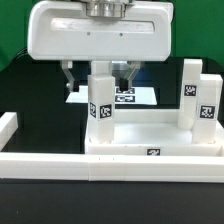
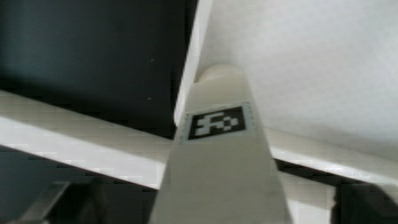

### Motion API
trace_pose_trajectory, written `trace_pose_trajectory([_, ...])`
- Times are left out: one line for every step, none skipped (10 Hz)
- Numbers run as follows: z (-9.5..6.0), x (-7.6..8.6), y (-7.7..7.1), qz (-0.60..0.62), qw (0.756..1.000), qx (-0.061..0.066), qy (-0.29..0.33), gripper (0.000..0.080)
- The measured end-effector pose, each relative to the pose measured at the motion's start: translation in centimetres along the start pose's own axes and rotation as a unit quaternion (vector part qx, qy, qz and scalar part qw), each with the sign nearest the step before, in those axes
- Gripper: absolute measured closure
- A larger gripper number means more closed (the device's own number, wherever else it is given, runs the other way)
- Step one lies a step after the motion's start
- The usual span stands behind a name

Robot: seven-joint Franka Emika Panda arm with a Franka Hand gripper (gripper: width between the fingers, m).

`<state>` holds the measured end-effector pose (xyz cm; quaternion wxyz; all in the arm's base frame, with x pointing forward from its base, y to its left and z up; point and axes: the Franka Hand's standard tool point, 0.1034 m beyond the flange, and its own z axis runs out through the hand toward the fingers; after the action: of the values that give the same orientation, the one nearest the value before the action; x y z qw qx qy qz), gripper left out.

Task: Assemble desk

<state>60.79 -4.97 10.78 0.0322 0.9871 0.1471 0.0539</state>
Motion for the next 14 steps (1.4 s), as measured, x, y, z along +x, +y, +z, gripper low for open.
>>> trace_pose_trajectory([0.02, -0.01, 0.00, 0.001, 1.000, 0.000, 0.000, 0.0333])
trace_pose_trajectory([0.04, -0.02, -0.06, 0.001, 1.000, 0.000, 0.000, 0.0509])
trace_pose_trajectory([0.04, -0.03, -0.03, 0.017, 1.000, 0.000, 0.000, 0.0509])
trace_pose_trajectory([0.04, -0.03, -0.03, 0.020, 1.000, 0.001, 0.000, 0.0509])
trace_pose_trajectory([0.05, -0.03, -0.05, 0.051, 0.999, 0.001, 0.000, 0.0509])
trace_pose_trajectory([0.06, -0.06, 0.00, 0.112, 0.994, 0.001, 0.000, 0.0509])
trace_pose_trajectory([0.09, -0.13, 0.05, 0.154, 0.988, 0.001, -0.001, 0.0509])
trace_pose_trajectory([0.10, -0.18, 0.08, 0.216, 0.976, 0.002, -0.001, 0.0509])
trace_pose_trajectory([0.11, -0.21, 0.11, 0.261, 0.965, 0.002, -0.001, 0.0509])
trace_pose_trajectory([0.13, -0.24, 0.10, 0.320, 0.947, 0.005, 0.000, 0.0509])
trace_pose_trajectory([0.14, -0.19, 0.04, 0.385, 0.923, 0.008, 0.001, 0.0509])
trace_pose_trajectory([0.11, 0.13, -0.52, 0.462, 0.887, 0.007, 0.006, 0.0509])
trace_pose_trajectory([0.11, 0.16, -0.64, 0.503, 0.864, 0.006, 0.006, 0.0509])
trace_pose_trajectory([0.11, 0.17, -0.66, 0.536, 0.844, 0.006, 0.006, 0.0509])
